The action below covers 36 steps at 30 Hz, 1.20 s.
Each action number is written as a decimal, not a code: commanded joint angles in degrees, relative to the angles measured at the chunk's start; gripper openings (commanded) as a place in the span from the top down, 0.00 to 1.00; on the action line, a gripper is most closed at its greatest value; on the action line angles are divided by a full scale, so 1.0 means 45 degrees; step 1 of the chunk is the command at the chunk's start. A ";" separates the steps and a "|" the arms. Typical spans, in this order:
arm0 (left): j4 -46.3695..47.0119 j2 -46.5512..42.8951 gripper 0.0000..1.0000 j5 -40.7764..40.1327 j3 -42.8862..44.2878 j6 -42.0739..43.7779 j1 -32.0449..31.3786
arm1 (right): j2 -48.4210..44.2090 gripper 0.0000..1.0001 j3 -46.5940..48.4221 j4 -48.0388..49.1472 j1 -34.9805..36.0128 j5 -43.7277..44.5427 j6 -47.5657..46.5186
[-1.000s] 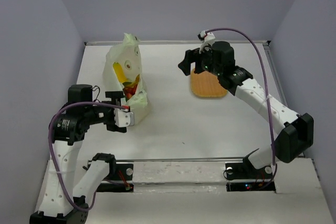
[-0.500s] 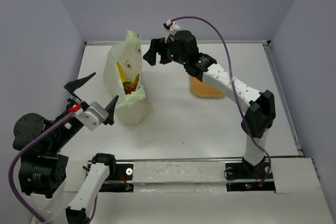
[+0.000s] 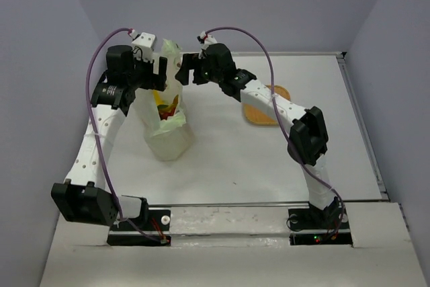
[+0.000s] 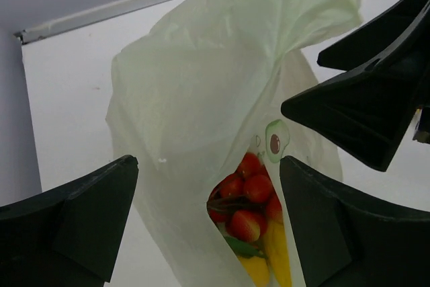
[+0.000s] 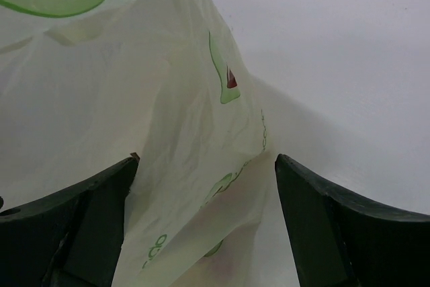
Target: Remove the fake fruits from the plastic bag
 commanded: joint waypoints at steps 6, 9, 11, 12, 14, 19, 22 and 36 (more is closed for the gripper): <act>0.2199 -0.0647 0.03 -0.4333 -0.1334 0.1092 -0.0109 | 0.0863 0.47 0.1153 0.0147 0.0169 0.0473 0.0168; 0.2999 -0.0764 0.64 -0.5369 -0.1766 0.1659 -0.0109 | 0.0592 0.65 0.0746 0.0030 0.0169 0.1154 -0.0025; 0.3041 -0.0804 0.95 -0.5275 -0.1903 0.1796 -0.0109 | 0.0221 0.76 0.0221 -0.0009 0.0169 0.1739 -0.0182; 0.3002 -0.0804 1.00 -0.5158 -0.2019 0.1893 -0.0090 | -0.0264 0.83 -0.0113 -0.0048 0.0169 0.1995 -0.0260; 0.2943 -0.0843 1.00 -0.4826 -0.2253 0.1933 -0.0109 | -0.0891 0.84 -0.1222 -0.0068 0.0169 0.2484 -0.0456; 0.3293 -0.1233 1.00 -0.3658 -0.1983 0.2011 -0.0109 | -0.3562 0.88 -0.3881 -0.0166 0.0169 0.3266 -0.0906; 0.3353 -0.1468 1.00 -0.2699 -0.1338 0.2264 -0.0168 | -0.4757 0.90 -0.5620 -0.0243 0.0053 0.3403 -0.0867; 0.3236 -0.1235 1.00 -0.0977 -0.1301 0.2520 -0.1867 | -0.7865 0.39 -0.6390 -0.1435 -0.0183 0.1941 -0.3324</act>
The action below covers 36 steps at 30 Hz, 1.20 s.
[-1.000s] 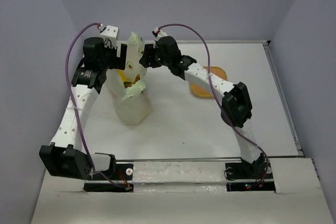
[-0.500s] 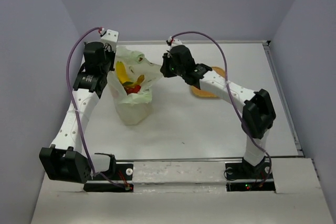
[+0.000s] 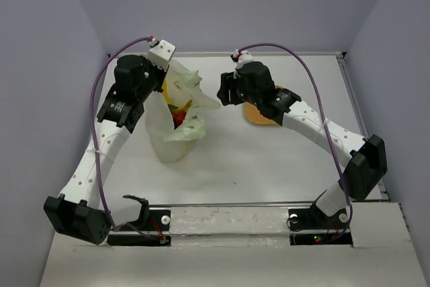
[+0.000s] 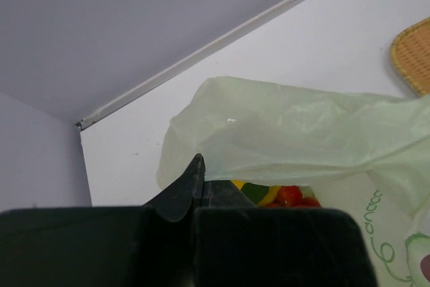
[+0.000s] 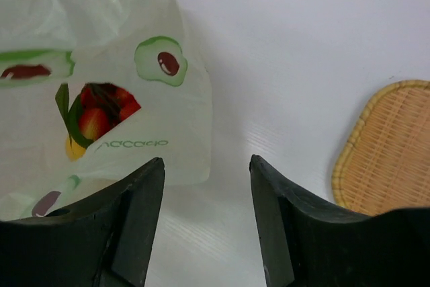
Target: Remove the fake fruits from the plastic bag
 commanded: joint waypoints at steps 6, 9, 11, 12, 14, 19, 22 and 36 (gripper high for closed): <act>0.0160 0.0555 1.00 -0.0158 0.1772 -0.0148 -0.1227 | -0.1000 0.41 0.1121 0.1840 0.1245 -0.5218 -0.2615; -0.0133 0.0341 1.00 -0.0238 0.1443 -0.0438 -0.1914 | -0.0241 0.46 0.0554 0.3520 0.1638 -0.5277 -0.1621; -0.0484 0.0204 1.00 -0.0101 0.1169 -0.0809 -0.1955 | 0.0365 0.48 0.0513 0.4868 0.1755 -0.5162 -0.0799; -0.0582 0.0068 1.00 -0.0100 0.0935 -0.0985 -0.1955 | 0.1083 0.50 0.0630 0.5123 0.1755 -0.5083 -0.0604; -0.0739 -0.0030 1.00 -0.0451 0.0758 -0.1083 -0.1955 | 0.1771 0.53 0.1136 0.5126 0.1755 -0.4520 -0.0583; -0.1109 0.0047 1.00 -0.0530 0.0855 -0.1143 -0.1935 | 0.2380 0.60 0.0340 0.5398 0.1755 -0.3189 -0.0797; -0.1461 0.0204 1.00 -0.0453 0.0563 -0.0580 -0.1955 | 0.2476 0.62 -0.0441 0.5419 0.1755 -0.2081 -0.0507; -0.2261 -0.1512 1.00 0.0580 -0.0568 -0.0246 -0.1779 | 0.0115 0.64 -0.6030 0.5205 0.2185 -0.0670 -0.0660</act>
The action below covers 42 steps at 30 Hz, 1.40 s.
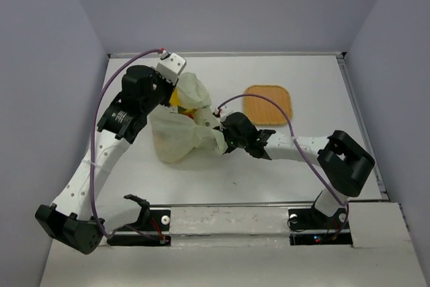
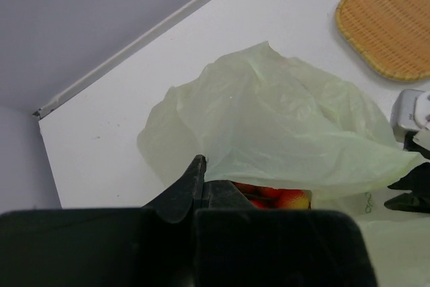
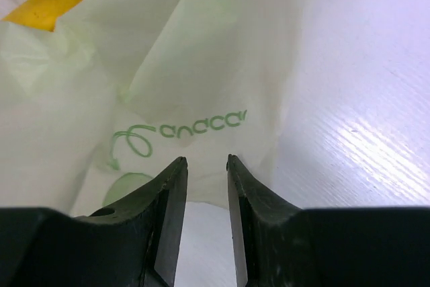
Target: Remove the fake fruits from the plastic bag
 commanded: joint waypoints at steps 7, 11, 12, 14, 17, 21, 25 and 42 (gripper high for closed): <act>-0.0555 -0.1270 1.00 0.2591 -0.1567 0.0027 -0.0841 | -0.2238 0.58 0.1548 0.0125 0.0120 0.1141 -0.1004; -0.0166 -0.0625 1.00 0.2553 -0.1334 -0.0617 -0.0861 | -0.2142 0.50 0.2759 0.0534 0.0120 0.0263 -0.1182; 0.0010 -0.0527 1.00 0.2398 -0.1255 -0.1044 -0.0841 | -0.1812 0.49 0.2954 0.0748 0.0120 -0.0145 -0.1026; 0.0615 -0.0273 1.00 0.1404 -0.0924 -0.1669 -0.0841 | -0.1072 0.46 0.3462 0.1607 0.0120 -0.0655 -0.0538; 0.0950 0.0059 1.00 0.0035 -0.0163 -0.2277 -0.0783 | 0.0120 0.44 0.4925 0.1571 0.0120 -0.0599 0.0263; 0.0911 0.0216 1.00 -0.0981 0.0386 -0.2844 -0.0724 | 0.2074 0.43 0.6644 0.1104 0.0120 -0.0190 0.0829; 0.1007 0.0119 1.00 -0.1529 -0.0178 -0.2650 -0.0685 | 0.3869 0.41 0.8146 0.0012 0.0120 -0.0324 0.1454; 0.1067 -0.0194 1.00 -0.1218 -0.1215 -0.2161 -0.0665 | 0.6334 0.00 0.9128 -0.4464 0.0120 0.1101 0.2217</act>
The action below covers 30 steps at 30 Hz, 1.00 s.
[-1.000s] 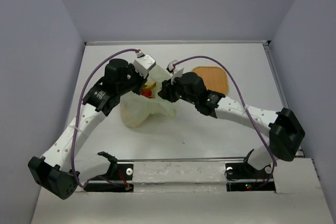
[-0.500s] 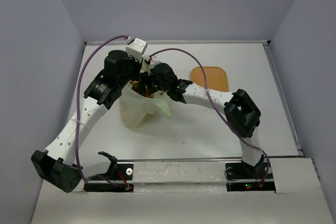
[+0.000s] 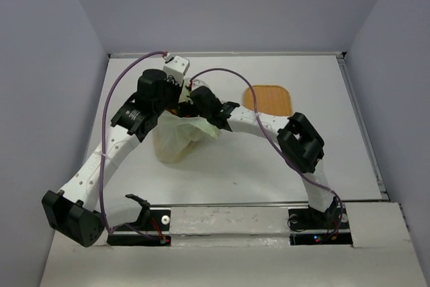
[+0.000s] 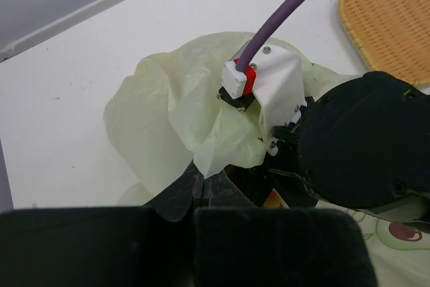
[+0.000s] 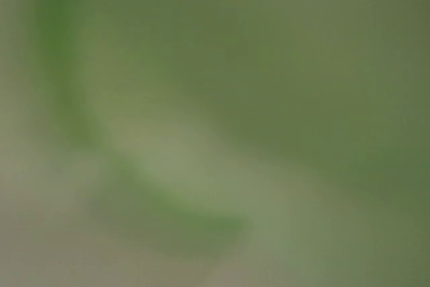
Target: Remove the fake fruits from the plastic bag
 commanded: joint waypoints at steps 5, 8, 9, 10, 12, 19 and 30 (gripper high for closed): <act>0.0683 -0.0490 1.00 0.0246 -0.0318 0.0092 0.0039 | 0.1889 0.02 0.0807 -0.1850 0.0082 0.0613 0.0040; 0.0781 -0.0432 1.00 0.0187 -0.0240 0.0189 0.0039 | 0.2145 0.06 0.0690 -0.1988 0.0082 0.0379 -0.0039; 0.0820 -0.0432 1.00 0.0148 -0.0239 0.0190 0.0020 | 0.2184 0.14 0.0651 -0.2008 0.0082 0.0127 -0.0039; 0.0840 -0.0432 1.00 0.0148 -0.0220 0.0209 0.0039 | 0.2223 0.21 0.0650 -0.2066 0.0082 0.0047 -0.0020; 0.0899 -0.0432 1.00 0.0109 -0.0201 0.0248 0.0039 | 0.2049 0.40 0.0631 -0.2067 0.0082 0.0026 0.0058; 0.0860 -0.0354 1.00 0.0031 -0.0453 0.0345 0.0020 | 0.0548 0.76 0.1216 -0.2125 0.0082 0.0903 -0.0781; 0.1309 0.0134 1.00 -0.0184 -0.0845 0.0560 0.0039 | -0.2947 0.95 0.1003 -0.1229 -0.0034 0.0789 -0.1173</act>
